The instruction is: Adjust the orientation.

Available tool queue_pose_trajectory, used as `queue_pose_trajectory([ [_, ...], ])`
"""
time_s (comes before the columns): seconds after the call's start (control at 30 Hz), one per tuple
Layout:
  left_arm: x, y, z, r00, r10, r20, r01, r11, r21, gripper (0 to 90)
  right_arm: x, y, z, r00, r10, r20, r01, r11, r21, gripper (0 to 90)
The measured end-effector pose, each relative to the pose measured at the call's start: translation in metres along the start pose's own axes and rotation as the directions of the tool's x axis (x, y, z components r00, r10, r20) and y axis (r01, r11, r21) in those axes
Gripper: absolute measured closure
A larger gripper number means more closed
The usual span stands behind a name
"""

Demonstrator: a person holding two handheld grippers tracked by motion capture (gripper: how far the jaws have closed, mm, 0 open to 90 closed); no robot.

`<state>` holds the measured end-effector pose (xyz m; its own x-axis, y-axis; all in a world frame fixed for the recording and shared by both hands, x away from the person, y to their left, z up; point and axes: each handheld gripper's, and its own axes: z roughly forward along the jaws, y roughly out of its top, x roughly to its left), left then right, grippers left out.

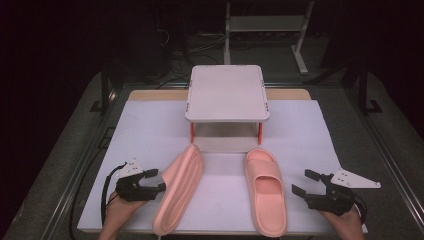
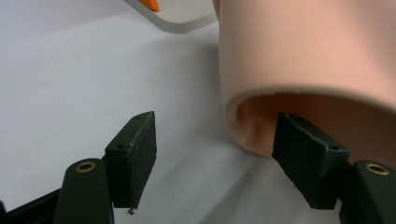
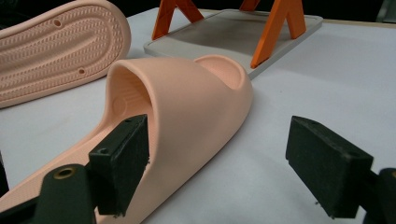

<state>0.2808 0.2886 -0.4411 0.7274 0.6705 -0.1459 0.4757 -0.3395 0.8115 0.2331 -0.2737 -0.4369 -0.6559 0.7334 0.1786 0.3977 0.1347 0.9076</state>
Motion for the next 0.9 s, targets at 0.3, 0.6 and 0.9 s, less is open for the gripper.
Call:
queue_pose_trajectory([
  [0.3,-0.006,0.005,0.01,0.9994,-0.013,0.031,0.013,0.9999,-0.009,28.0,0.001,0.0,0.0,1.0,-0.001,-0.002,0.001,1.0,0.001,20.8],
  [0.6,-0.012,0.008,0.015,0.9988,-0.006,0.048,0.007,0.9999,-0.009,27.8,0.002,0.0,0.001,1.0,-0.006,-0.007,0.006,1.0,0.006,20.8],
  [0.9,-0.018,0.011,0.016,0.9984,0.001,0.056,0.0,0.9996,-0.027,27.8,0.003,0.0,0.002,0.9999,-0.008,-0.011,0.008,1.0,0.008,20.8],
])
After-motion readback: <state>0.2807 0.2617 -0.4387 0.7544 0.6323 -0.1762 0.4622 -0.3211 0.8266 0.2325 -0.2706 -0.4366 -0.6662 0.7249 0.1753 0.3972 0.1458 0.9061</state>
